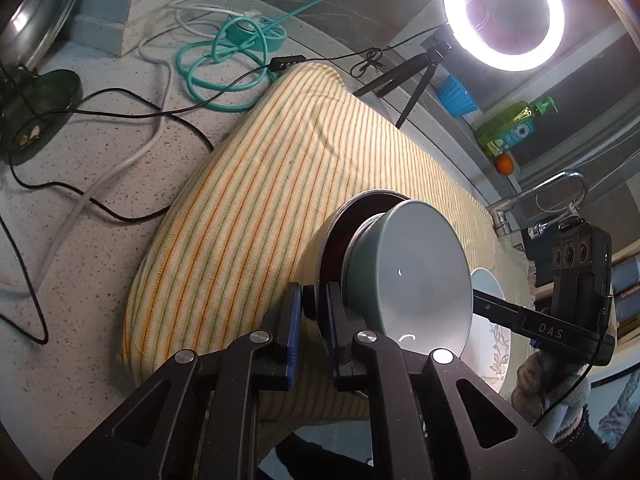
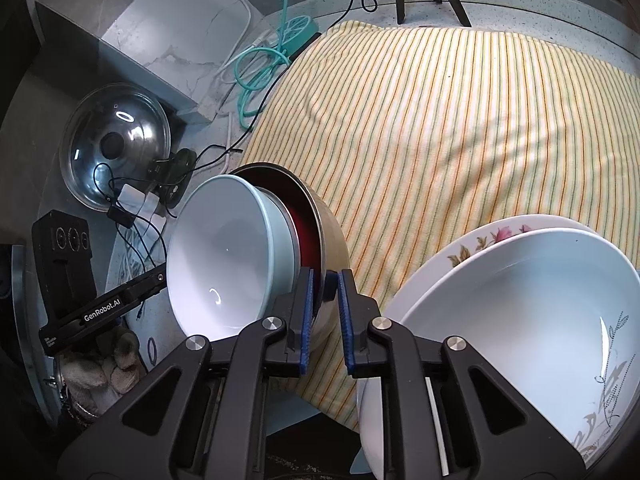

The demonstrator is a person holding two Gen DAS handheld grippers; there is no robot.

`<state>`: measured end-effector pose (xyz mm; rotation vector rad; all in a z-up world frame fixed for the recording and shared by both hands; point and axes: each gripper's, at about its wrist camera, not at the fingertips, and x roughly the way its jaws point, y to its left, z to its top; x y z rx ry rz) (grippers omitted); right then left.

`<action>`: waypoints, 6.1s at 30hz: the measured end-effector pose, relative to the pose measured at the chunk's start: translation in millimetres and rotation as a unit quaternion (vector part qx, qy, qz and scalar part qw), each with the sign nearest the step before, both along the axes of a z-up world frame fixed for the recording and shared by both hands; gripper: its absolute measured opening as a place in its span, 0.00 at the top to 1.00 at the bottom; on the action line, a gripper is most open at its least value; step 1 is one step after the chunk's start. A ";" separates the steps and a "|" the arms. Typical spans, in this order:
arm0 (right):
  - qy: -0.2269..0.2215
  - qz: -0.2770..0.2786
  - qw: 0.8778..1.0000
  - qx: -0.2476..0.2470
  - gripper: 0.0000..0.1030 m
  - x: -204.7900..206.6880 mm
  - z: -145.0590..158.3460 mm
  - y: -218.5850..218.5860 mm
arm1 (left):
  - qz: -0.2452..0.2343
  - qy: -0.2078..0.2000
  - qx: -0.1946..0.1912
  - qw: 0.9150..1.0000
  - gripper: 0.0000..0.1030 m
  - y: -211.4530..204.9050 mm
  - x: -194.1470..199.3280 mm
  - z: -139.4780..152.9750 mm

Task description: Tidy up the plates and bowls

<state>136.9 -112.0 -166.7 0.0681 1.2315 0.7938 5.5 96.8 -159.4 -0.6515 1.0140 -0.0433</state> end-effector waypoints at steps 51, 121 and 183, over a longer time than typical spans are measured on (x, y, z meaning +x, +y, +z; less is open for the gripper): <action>-0.033 -0.137 0.990 0.010 0.87 -21.1 59.2 -172.3 | -0.144 -0.058 -0.016 0.988 0.92 -137.5 37.6 60.1; -0.131 -0.164 0.977 -0.026 0.34 -62.9 89.4 -222.8 | -0.160 -0.071 0.118 0.977 0.36 -174.6 5.9 93.0; -0.207 -0.166 0.964 -0.026 0.13 -95.4 126.0 -227.5 | -0.166 -0.123 0.173 0.963 0.26 -205.5 -14.8 129.5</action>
